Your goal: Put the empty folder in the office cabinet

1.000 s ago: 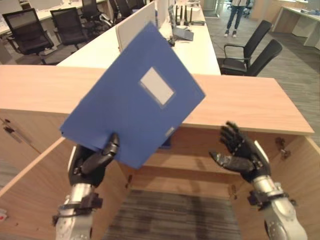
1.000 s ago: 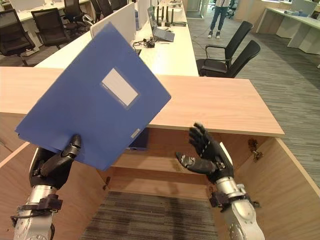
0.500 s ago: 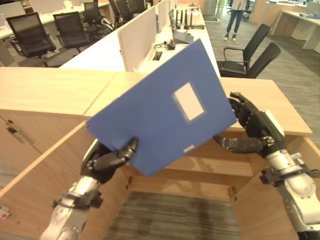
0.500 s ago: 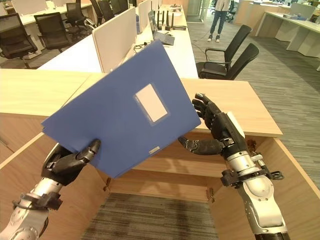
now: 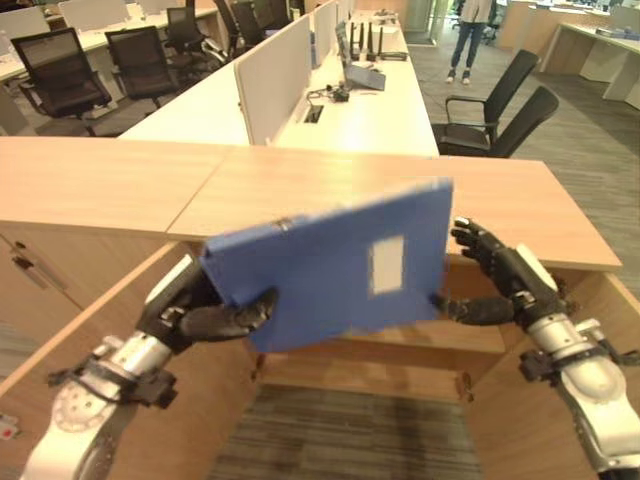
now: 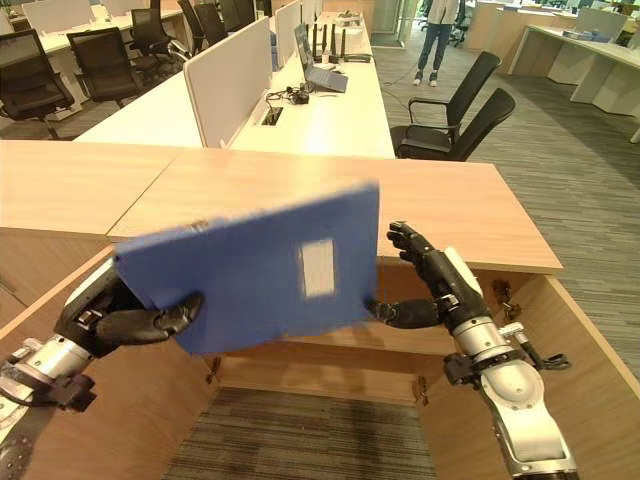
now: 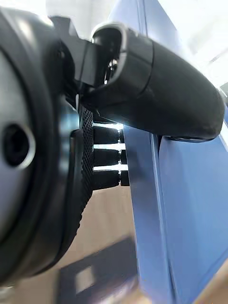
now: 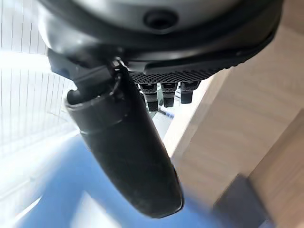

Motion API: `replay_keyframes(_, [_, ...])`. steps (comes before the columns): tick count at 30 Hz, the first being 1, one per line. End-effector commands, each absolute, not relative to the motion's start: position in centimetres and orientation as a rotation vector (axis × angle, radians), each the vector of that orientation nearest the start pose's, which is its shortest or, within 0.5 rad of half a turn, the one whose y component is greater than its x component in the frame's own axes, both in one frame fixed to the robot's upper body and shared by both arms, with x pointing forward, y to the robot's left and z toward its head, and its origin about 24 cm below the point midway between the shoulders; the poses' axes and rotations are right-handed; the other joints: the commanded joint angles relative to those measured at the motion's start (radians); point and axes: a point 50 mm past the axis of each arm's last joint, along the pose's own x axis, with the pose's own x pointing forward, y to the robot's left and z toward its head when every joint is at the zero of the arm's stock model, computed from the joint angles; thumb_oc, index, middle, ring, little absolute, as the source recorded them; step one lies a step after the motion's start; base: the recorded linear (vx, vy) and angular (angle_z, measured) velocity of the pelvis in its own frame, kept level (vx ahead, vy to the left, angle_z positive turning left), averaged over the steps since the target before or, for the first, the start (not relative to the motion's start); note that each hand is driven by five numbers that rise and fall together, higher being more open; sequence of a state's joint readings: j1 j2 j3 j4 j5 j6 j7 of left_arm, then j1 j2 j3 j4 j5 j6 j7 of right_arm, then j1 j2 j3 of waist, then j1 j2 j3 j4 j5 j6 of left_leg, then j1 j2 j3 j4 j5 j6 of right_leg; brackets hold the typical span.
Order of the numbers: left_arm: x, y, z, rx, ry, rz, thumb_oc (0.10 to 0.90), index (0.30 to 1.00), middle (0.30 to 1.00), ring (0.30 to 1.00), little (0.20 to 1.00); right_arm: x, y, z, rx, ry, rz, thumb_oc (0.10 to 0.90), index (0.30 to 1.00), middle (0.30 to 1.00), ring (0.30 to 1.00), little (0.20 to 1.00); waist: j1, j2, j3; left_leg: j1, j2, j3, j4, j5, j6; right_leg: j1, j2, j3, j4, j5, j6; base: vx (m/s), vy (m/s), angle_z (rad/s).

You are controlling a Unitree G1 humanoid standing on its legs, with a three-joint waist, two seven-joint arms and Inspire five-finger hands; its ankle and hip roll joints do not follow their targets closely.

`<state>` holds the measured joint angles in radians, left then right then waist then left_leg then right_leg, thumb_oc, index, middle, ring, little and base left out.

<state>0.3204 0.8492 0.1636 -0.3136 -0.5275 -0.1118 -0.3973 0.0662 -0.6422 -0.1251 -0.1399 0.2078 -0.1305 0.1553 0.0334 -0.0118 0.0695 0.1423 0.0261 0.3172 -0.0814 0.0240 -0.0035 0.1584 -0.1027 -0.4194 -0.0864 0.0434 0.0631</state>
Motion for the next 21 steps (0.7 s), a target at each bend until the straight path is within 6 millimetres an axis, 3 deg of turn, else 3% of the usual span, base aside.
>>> replay_keyframes(1, [19.7, 26.2, 17.9, 0.743, -0.307, -0.431, 0.4, 0.3, 0.3, 0.3, 0.3, 24.7, -28.6, 19.4, -0.707, -0.438, -0.017, 0.8, 0.9, 0.9, 0.9, 0.9, 0.012, -0.036, -0.074, 0.016, 0.037, -0.028, -0.006, -0.074, -0.058, -0.001, -0.043, -0.025, -0.001, 0.017, 0.084, 0.0, 0.0, 0.0])
replay_keyframes(4, [19.6, 27.6, 19.3, 0.954, -0.355, -0.278, 0.4, 0.3, 0.3, 0.3, 0.3, 24.5, -29.5, 19.8, -0.845, -0.379, -0.032, 0.8, 0.9, 0.9, 0.9, 0.9, 0.013, -0.04, -0.075, 0.015, 0.04, -0.03, -0.006, -0.074, -0.059, -0.001, -0.042, -0.022, -0.001, 0.015, 0.084, 0.0, 0.0, 0.0])
replay_keyframes(8, [19.7, 29.8, 20.2, 1.276, -0.357, -0.038, 0.4, 0.3, 0.3, 0.3, 0.3, 24.4, -30.7, 19.1, -0.852, -0.31, -0.057, 0.8, 0.9, 0.9, 0.9, 0.9, 0.01, -0.041, -0.074, 0.015, 0.042, -0.029, -0.006, -0.074, -0.062, -0.004, -0.04, -0.018, -0.001, 0.012, 0.083, 0.0, 0.0, 0.0])
replay_keyframes(10, [19.7, 29.8, 20.1, 1.284, -0.359, -0.031, 0.4, 0.3, 0.3, 0.3, 0.3, 24.5, -30.6, 19.1, -0.851, -0.311, -0.055, 0.8, 0.9, 0.9, 0.9, 0.9, 0.008, -0.041, -0.073, 0.015, 0.042, -0.029, -0.006, -0.074, -0.062, -0.004, -0.04, -0.018, -0.001, 0.012, 0.083, 0.0, 0.0, 0.0])
replay_keyframes(12, [19.7, 30.5, 20.3, 1.404, -0.365, 0.074, 0.4, 0.3, 0.3, 0.3, 0.3, 24.3, -30.9, 18.5, -0.839, -0.289, -0.069, 0.8, 0.9, 0.9, 0.9, 0.9, 0.004, -0.042, -0.073, 0.015, 0.041, -0.027, -0.006, -0.076, -0.062, -0.005, -0.039, -0.014, -0.001, 0.009, 0.082, 0.0, 0.0, 0.0])
replay_keyframes(17, [19.6, 29.9, 20.9, 1.485, -0.435, 0.138, 0.4, 0.3, 0.3, 0.3, 0.3, 24.3, -30.3, 17.9, -0.782, -0.291, -0.025, 0.8, 0.9, 0.9, 0.9, 0.9, 0.003, -0.043, -0.07, 0.014, 0.041, -0.023, -0.006, -0.077, -0.062, -0.008, -0.041, -0.014, -0.001, 0.009, 0.082, 0.0, 0.0, 0.0])
replay_keyframes(21, [20.3, 28.4, 21.3, 1.498, -0.517, 0.121, 0.4, 0.3, 0.3, 0.3, 0.3, 24.9, -27.6, 16.8, -0.686, -0.292, 0.143, 0.8, 0.9, 0.9, 0.9, 0.9, 0.007, -0.047, -0.07, 0.013, 0.041, -0.019, -0.006, -0.076, -0.064, -0.009, -0.043, -0.016, -0.001, 0.009, 0.08, 0.0, 0.0, 0.0])
